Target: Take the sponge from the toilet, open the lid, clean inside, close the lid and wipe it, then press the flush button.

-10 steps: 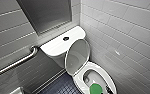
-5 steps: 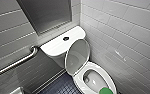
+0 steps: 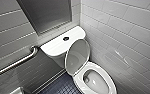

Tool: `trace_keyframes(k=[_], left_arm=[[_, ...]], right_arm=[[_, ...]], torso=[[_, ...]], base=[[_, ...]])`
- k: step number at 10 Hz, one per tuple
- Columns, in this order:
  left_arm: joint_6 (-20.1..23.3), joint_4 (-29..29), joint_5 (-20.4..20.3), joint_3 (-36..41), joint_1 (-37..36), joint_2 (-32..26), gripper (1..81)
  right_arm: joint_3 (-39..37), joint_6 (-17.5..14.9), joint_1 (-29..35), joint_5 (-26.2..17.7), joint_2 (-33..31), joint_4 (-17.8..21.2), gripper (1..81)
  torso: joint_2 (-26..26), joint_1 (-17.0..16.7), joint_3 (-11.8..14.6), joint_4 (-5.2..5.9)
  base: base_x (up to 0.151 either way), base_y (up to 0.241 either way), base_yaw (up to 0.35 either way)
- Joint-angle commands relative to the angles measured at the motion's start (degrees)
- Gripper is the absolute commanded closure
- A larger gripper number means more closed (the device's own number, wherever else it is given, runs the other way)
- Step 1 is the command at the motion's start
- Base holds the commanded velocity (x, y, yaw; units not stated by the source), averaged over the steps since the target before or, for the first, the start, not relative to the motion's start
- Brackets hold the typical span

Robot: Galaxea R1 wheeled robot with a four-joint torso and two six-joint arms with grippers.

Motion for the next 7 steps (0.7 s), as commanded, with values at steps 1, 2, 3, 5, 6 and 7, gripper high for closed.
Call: trace_keyframes(k=[1, 2, 3, 5, 6, 7], left_arm=[[0.28, -0.07, 3.88, 1.71, 0.72, -1.36, 1.0], [0.28, -0.25, 3.17, 1.79, 0.64, -1.71, 1.0], [0.2, -0.16, 3.17, 2.4, 0.55, -2.16, 1.0], [0.19, -0.16, 3.25, 2.68, 0.11, -2.51, 1.0], [0.19, -0.16, 3.26, 2.76, -0.06, -2.6, 1.0], [0.11, -0.25, 3.26, 2.76, -0.24, -2.6, 1.0]], right_arm=[[-2.97, -0.02, -5.35, 0.52, -3.18, -0.45, 81.1], [-4.55, -0.2, -8.59, 1.4, -3.27, -0.62, 81.1], [-7.97, -1.25, -11.67, 1.5, -2.57, -1.41, 81.1], [-14.63, -1.43, -17.22, 3.85, 0.67, -5.53, 81.1], [-17.74, -1.43, -19.58, 4.92, 2.89, -7.22, 81.1], [-21.43, -1.43, -21.79, 5.36, 5.52, -8.63, 81.1]], torso=[[0.0, 0.0, 0.0, 0.0], [0.0, 0.0, 0.0, 0.0], [0.0, 0.0, 0.0, 0.0], [5.71, -3.69, 0.0, 0.02], [5.82, -3.76, 0.02, 0.02], [6.58, -4.24, 0.02, 0.02]], base=[[0.0, 0.0, 0.0], [0.0, 0.0, 0.0], [0.0, 0.0, 0.0], [0.0, 0.0, 0.0], [0.0, 0.0, 0.0], [0.0, 0.0, 0.0]])
